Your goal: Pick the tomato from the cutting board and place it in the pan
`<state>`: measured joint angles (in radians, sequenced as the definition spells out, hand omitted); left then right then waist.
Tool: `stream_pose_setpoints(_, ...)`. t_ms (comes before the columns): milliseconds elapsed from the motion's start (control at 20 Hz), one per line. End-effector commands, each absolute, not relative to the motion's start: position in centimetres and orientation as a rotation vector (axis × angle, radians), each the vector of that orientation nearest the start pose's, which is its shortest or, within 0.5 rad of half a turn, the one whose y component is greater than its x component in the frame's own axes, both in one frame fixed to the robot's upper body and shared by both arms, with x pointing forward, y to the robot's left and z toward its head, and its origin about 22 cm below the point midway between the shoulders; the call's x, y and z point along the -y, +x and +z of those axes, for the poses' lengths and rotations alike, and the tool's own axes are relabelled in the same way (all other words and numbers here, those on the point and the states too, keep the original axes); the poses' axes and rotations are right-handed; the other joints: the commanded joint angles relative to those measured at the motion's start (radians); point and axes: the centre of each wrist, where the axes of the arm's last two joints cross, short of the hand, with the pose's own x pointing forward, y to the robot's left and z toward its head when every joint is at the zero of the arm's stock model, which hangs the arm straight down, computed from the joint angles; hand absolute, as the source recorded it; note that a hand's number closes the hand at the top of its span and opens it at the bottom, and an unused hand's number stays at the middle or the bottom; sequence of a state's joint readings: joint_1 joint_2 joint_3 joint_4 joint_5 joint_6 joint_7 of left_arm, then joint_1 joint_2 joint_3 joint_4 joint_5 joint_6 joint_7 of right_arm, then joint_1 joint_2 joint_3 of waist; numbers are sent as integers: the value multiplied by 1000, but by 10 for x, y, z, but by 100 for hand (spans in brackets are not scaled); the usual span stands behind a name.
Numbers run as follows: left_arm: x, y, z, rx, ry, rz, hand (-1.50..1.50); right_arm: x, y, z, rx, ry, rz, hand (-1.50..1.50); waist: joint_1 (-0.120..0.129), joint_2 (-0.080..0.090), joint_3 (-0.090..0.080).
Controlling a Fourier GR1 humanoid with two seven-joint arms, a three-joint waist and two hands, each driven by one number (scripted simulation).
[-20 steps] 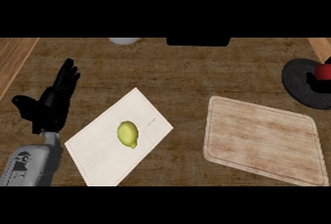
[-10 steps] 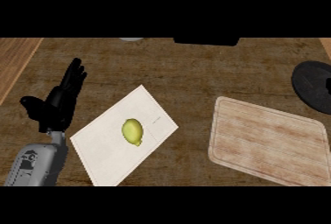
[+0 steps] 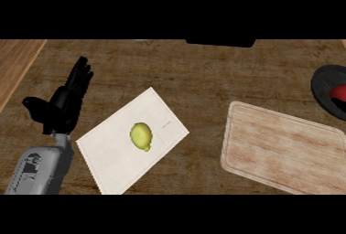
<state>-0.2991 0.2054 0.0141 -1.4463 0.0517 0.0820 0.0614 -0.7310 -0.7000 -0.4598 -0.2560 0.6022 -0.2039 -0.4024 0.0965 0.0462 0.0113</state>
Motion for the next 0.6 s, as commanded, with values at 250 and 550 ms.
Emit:
stream_pose_setpoints(250, -249, 310, 57, 1655, 131, -109, 0, 487, 332, 47, 1381, -843, 295, -150, -3, -5, 1)
stream_pose_setpoints(550, -257, 310, 54, 1645, 148, -86, 0, 504, 320, 52, 1610, -800, 42, -150, -41, -15, -1)
